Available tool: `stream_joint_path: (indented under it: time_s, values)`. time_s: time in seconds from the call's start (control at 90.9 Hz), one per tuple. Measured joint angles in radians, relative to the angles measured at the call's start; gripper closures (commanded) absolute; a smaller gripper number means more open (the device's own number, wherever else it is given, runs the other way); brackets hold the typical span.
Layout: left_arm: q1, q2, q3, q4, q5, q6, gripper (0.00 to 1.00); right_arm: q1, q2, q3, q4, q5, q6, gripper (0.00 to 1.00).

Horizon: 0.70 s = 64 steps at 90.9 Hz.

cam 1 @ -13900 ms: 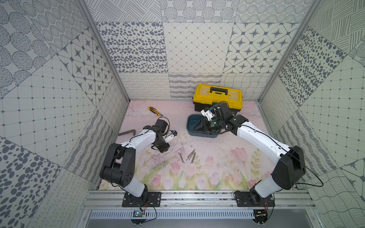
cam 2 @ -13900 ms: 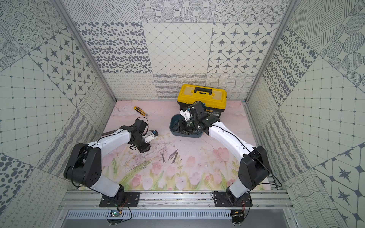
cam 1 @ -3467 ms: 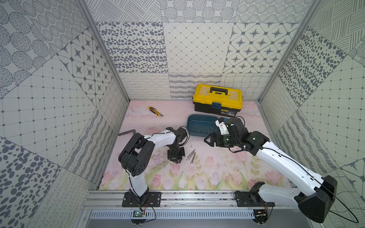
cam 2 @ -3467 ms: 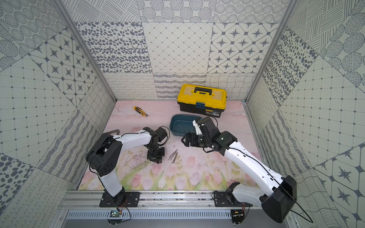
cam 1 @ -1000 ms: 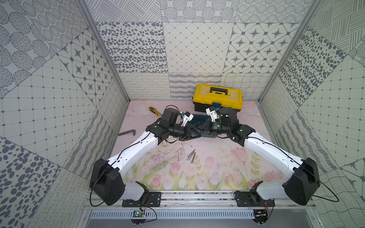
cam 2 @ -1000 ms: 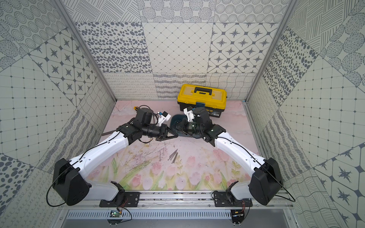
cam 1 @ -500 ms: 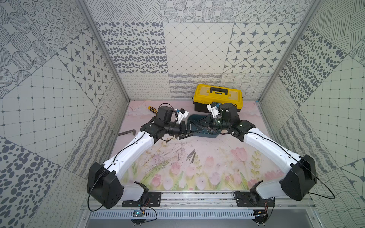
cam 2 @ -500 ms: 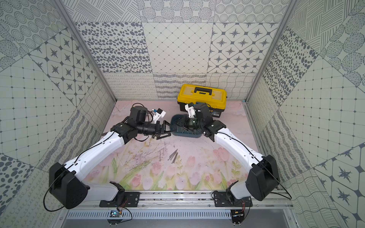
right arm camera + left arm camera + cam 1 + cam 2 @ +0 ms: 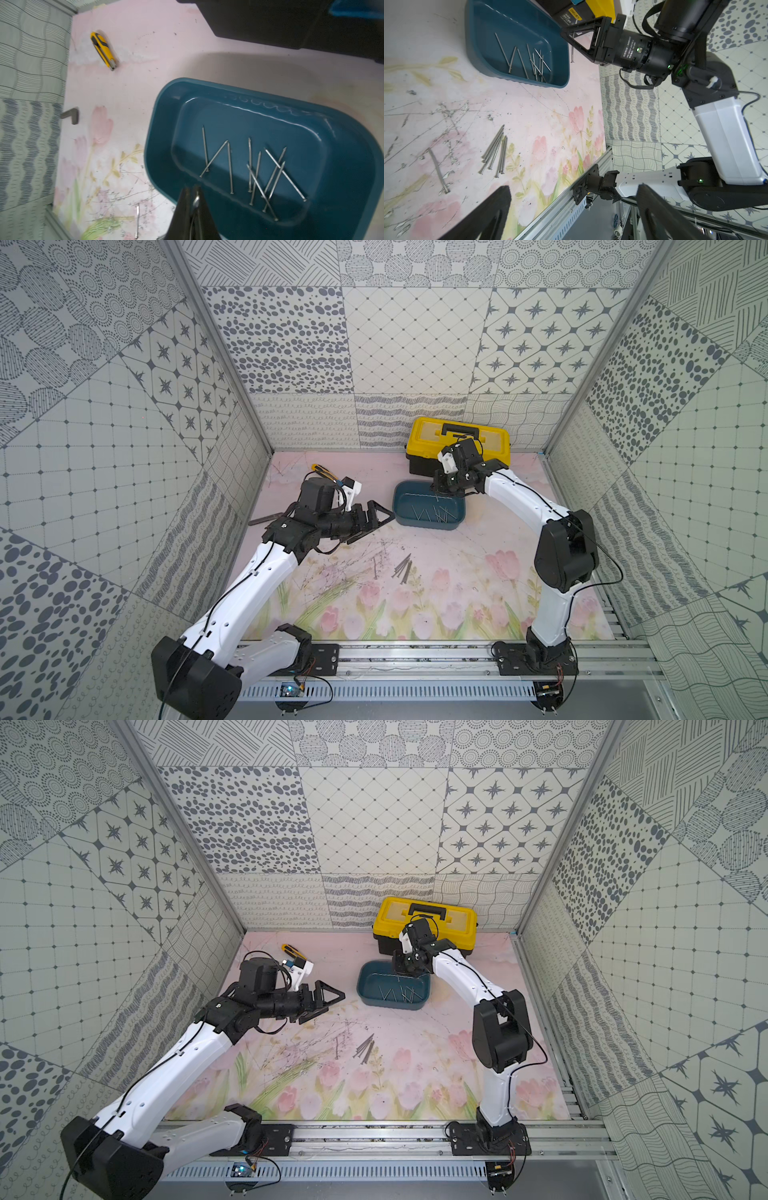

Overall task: Put the nails on the desktop into the storage box
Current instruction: Pick up the nail from the center of the board, then place the nail in the storage box.

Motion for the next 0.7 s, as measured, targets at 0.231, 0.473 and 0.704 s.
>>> stream_joint_path:
  time_s: [0.231,0.473,0.704]
  values:
    - [0.008,-0.039,-0.008,-0.148,-0.109,0.052,0.00,-0.003,0.103,0.054,-0.047,0.107,-0.104,1.00]
    - [0.008,-0.034,-0.013,-0.218,-0.166,0.090,0.01,-0.003,0.120,0.050,-0.060,0.200,-0.160,1.00]
    - [0.008,-0.007,-0.013,-0.249,-0.192,0.118,0.01,-0.002,0.123,0.007,-0.063,0.266,-0.174,1.00]
